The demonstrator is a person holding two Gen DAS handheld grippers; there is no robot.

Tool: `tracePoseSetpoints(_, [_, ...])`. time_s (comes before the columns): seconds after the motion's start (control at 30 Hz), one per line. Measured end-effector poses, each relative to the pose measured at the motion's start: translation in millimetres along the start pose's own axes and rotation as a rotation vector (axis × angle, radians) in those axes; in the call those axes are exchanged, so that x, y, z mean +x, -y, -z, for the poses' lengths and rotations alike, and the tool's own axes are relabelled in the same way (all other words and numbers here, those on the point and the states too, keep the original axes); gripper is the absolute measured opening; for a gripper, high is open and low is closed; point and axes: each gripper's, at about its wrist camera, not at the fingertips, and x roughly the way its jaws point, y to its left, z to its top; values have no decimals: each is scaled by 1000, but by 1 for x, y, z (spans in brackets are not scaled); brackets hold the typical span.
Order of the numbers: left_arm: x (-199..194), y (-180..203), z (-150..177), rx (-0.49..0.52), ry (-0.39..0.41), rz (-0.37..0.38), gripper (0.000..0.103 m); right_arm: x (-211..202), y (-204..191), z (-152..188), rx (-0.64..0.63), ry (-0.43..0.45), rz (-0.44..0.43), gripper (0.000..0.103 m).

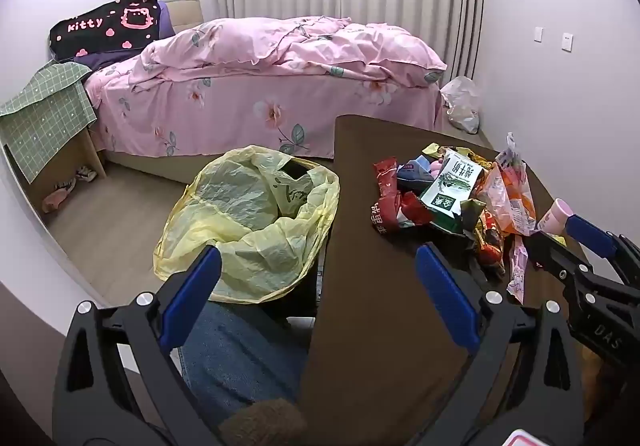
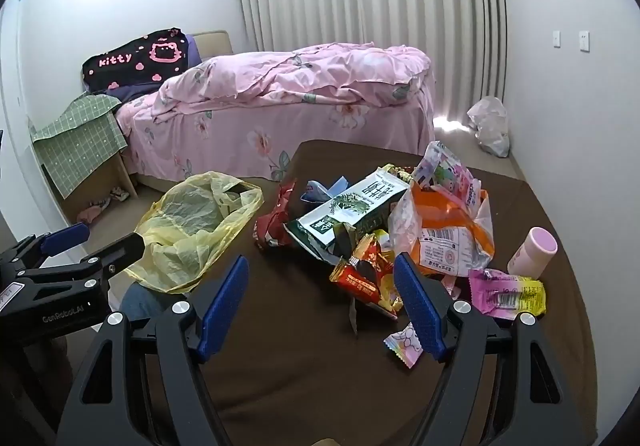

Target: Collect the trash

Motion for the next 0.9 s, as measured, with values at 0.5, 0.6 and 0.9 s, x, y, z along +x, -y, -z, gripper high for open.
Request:
tracePoseSetpoints(0.5, [-5, -3, 1, -1, 10, -12, 93, 7, -5, -4, -15, 10, -24, 71])
tracePoseSetpoints(0.6, [-3, -6, 2, -2, 9, -23, 93, 10, -9, -7, -14, 9, -36, 71])
tracePoseSetpoints(0.9, [2, -12, 2, -16, 3, -39, 93, 18, -16, -9, -35, 7, -43, 71])
